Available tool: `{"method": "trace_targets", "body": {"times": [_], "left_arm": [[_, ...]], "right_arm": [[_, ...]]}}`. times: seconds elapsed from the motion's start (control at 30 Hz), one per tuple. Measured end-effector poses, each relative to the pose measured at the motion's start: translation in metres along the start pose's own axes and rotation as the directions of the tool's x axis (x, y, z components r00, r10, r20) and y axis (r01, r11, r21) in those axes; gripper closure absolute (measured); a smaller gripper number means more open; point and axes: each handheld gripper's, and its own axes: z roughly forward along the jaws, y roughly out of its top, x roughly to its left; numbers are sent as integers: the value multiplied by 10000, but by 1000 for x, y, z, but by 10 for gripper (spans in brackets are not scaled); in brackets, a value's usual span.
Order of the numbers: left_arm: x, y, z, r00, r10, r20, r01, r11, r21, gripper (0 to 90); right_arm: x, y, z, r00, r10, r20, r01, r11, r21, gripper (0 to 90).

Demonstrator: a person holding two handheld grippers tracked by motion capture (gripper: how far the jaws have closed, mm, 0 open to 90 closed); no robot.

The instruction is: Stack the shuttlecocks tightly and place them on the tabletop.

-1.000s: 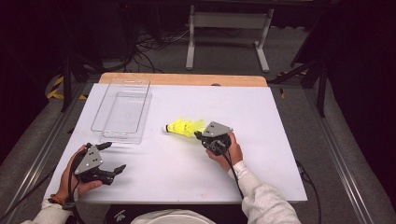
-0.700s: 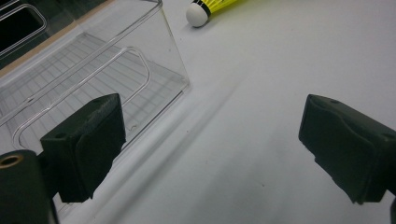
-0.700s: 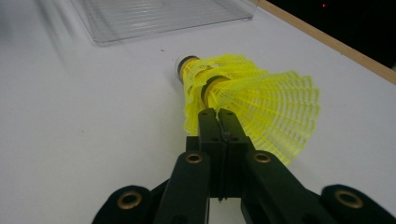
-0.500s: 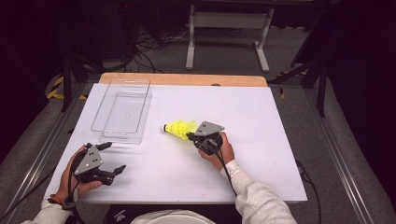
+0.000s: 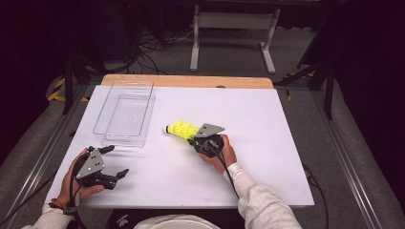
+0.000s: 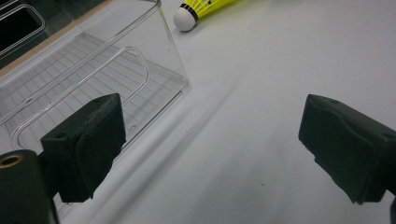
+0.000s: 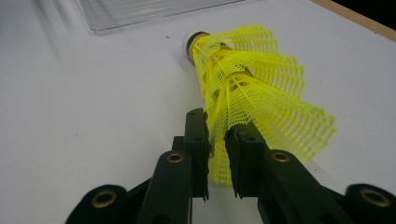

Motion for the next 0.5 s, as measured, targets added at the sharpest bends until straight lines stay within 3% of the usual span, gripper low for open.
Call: {"method": "trace_targets", "body": {"times": [0.27, 0.5], "left_arm": [[0, 0, -1, 10000, 63, -51, -63, 10000, -10, 84], [0, 0, -1, 10000, 42, -60, -42, 10000, -34, 84]], "right_arm": [[-1, -2, 0, 9999, 33, 115, -36, 9997, 244, 696], [1, 2, -11, 9996, -141, 257, 140, 9999, 42, 658]]}}
